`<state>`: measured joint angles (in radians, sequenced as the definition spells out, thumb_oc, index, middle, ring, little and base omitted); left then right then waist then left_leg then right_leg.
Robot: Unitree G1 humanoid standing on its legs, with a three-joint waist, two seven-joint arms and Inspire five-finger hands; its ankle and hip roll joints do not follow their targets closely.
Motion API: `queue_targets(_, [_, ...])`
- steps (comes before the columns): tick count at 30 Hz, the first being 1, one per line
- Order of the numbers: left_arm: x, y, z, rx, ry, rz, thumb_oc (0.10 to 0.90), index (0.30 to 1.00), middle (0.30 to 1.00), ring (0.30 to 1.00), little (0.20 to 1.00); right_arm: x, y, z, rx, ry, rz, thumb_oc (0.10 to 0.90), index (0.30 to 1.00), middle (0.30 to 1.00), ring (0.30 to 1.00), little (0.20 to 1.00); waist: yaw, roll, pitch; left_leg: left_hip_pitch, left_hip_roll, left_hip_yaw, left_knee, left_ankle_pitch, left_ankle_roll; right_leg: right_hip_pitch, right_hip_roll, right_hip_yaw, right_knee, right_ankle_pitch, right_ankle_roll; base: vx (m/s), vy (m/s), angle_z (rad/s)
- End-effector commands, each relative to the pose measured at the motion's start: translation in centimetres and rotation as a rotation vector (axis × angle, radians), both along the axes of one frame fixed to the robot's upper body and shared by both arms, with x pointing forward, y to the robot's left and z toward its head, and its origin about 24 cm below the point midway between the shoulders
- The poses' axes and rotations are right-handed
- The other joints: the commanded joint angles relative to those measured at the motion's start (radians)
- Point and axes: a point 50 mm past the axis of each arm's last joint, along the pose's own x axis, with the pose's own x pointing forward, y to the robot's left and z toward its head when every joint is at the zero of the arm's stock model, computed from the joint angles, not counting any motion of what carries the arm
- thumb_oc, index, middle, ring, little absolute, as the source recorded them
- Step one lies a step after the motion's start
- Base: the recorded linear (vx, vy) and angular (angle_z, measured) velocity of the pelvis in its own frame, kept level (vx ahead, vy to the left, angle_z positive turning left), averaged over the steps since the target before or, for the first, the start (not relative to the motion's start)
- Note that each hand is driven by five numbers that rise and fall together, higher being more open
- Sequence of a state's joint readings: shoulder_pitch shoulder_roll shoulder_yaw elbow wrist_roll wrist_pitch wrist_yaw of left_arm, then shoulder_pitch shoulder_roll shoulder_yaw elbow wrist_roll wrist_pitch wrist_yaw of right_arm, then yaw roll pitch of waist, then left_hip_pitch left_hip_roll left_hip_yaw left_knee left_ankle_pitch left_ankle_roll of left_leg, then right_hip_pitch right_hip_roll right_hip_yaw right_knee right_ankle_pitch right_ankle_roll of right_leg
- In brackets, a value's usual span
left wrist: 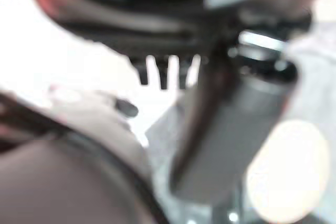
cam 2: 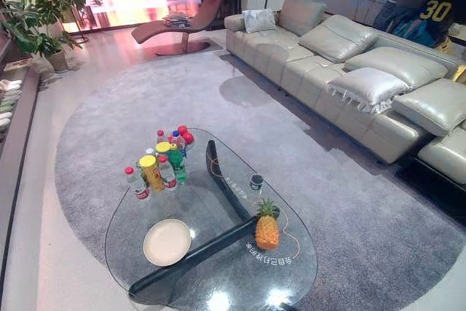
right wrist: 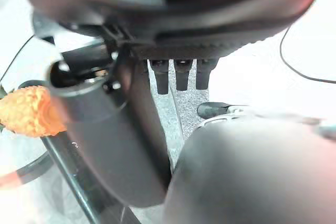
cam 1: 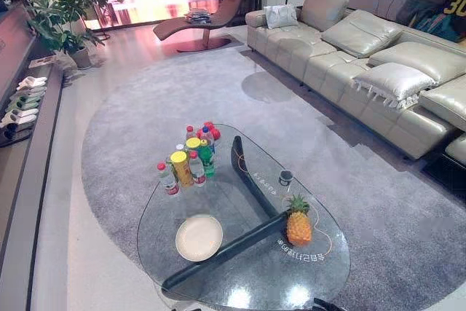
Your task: Pick up the fruit to the plate
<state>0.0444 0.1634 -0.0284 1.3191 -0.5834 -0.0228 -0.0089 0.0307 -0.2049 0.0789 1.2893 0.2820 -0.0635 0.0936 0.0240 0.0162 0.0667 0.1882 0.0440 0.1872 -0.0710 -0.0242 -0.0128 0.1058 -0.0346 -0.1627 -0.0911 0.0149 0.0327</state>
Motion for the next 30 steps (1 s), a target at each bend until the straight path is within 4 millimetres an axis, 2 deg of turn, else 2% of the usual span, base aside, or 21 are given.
queue_targets(1, [2.5,-0.49,0.21,0.003,-0.039,0.005,0.8,0.9,0.9,0.9,0.9,0.31,0.78,-0.24,0.025,0.045,0.047,0.8,0.9,0.9,0.9,0.9,0.004,-0.037,0.005,-0.027,-0.044,-0.046,-0.016,0.009,-0.019,0.045,-0.067,-0.04,0.01,0.04,0.058,0.13,0.066,-0.21])
queue_targets(22, [2.06,-0.56,0.13,0.004,-0.034,0.009,0.8,0.9,0.9,0.9,0.9,-0.25,0.75,-0.32,0.022,0.054,0.042,0.8,0.9,0.9,0.9,0.9,0.0,-0.035,0.011,-0.037,-0.046,-0.041,-0.016,0.009,-0.018,0.036,-0.067,-0.041,0.009,0.043,0.06,0.0,0.0,0.0])
queue_targets(30, [1.93,-0.42,0.13,0.01,-0.035,0.014,0.8,0.9,0.9,0.9,0.9,-0.11,0.0,-0.2,-0.051,0.06,-0.002,0.8,0.9,0.9,0.9,0.9,0.0,-0.036,0.02,-0.036,-0.047,-0.036,-0.016,0.009,-0.017,0.03,-0.066,-0.04,0.01,0.045,0.06,0.03,-0.008,0.0])
